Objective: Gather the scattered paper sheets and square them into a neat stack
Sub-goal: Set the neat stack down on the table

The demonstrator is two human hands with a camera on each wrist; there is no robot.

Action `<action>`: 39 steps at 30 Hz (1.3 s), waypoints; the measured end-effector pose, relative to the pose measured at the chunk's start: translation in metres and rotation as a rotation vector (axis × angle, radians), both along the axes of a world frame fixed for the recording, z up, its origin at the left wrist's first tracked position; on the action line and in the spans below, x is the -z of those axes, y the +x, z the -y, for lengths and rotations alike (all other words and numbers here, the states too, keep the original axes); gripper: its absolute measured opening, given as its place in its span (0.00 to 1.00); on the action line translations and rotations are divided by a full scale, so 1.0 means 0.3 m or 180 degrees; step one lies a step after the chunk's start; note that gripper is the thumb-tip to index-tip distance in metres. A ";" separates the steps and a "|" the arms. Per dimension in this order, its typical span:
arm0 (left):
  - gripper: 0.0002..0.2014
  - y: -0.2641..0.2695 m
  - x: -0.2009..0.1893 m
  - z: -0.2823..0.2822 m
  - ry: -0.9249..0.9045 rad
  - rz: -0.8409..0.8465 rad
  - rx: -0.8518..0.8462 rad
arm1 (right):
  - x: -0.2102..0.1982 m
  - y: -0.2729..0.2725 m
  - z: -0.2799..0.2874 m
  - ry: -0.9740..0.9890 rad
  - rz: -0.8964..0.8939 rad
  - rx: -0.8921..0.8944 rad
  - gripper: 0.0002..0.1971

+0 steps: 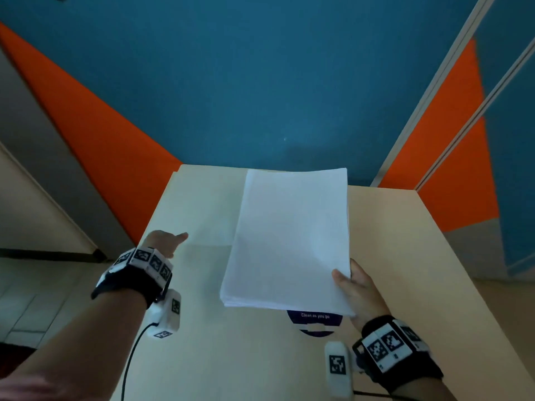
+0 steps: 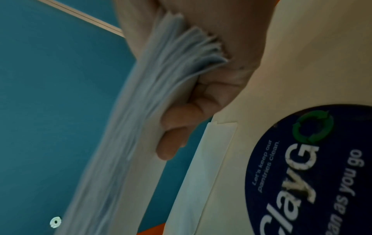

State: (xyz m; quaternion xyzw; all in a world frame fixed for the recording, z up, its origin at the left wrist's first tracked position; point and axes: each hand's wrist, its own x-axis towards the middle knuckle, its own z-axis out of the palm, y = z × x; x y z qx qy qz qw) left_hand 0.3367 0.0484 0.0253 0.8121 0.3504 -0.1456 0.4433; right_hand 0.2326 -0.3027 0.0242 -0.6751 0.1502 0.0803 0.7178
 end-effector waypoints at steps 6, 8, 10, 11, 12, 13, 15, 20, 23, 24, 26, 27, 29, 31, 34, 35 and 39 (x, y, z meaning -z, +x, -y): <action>0.44 0.130 0.116 -0.096 0.1407 -0.0511 0.0235 | 0.023 0.031 0.060 0.0081 0.0028 0.0083 0.15; 0.49 0.139 0.135 -0.085 0.1505 -0.0620 0.0171 | 0.036 0.038 0.083 0.0116 -0.0011 0.0148 0.09; 0.53 0.150 0.153 -0.079 0.1634 -0.0725 0.0155 | 0.047 0.038 0.102 0.0158 0.0020 0.0114 0.15; 0.55 0.158 0.157 -0.081 0.1640 -0.0787 0.0138 | 0.055 0.039 0.114 0.0137 0.0041 0.0068 0.27; 0.57 0.172 0.167 -0.094 0.1580 -0.0781 0.0052 | 0.060 0.038 0.124 0.0119 0.0036 0.0034 0.36; 0.60 0.184 0.174 -0.107 0.1517 -0.0826 0.0006 | 0.067 0.037 0.131 0.0128 0.0056 0.0047 0.38; 0.64 0.201 0.180 -0.131 0.1418 -0.0924 0.0065 | 0.074 0.031 0.145 0.0195 0.0129 0.0039 0.39; 0.68 0.209 0.154 -0.133 0.1526 -0.0927 0.0170 | 0.102 0.025 0.149 0.0153 0.0063 0.0111 0.48; 0.62 0.201 0.156 -0.122 0.1606 -0.0872 0.0213 | 0.115 0.020 0.140 0.0071 0.0059 0.0125 0.48; 0.62 0.199 0.160 -0.119 0.1596 -0.0838 0.0241 | 0.113 0.017 0.133 0.0047 0.0050 0.0124 0.48; 0.62 0.193 0.146 -0.104 0.1594 -0.0766 0.0270 | 0.110 0.014 0.118 0.0026 0.0065 0.0118 0.48; 0.61 0.192 0.141 -0.095 0.1599 -0.0792 0.0304 | 0.112 0.013 0.115 0.0028 0.0062 0.0121 0.46; 0.59 0.183 0.133 -0.077 0.1582 -0.0766 0.0453 | 0.102 0.009 0.100 0.0048 0.0057 0.0108 0.39; 0.47 0.168 0.134 -0.056 0.1662 -0.0665 0.0715 | 0.097 0.000 0.092 0.0077 0.0036 0.0102 0.30; 0.36 0.149 0.126 -0.033 0.1703 -0.0627 0.0929 | 0.092 -0.012 0.082 0.0063 -0.0025 0.0155 0.14; 0.40 0.139 0.115 -0.023 0.1520 -0.0632 0.0729 | 0.094 -0.014 0.081 0.0032 -0.0040 0.0172 0.11; 0.35 0.121 0.158 -0.036 0.0507 -0.0120 0.0158 | 0.086 -0.031 0.084 -0.0158 -0.0097 0.0136 0.10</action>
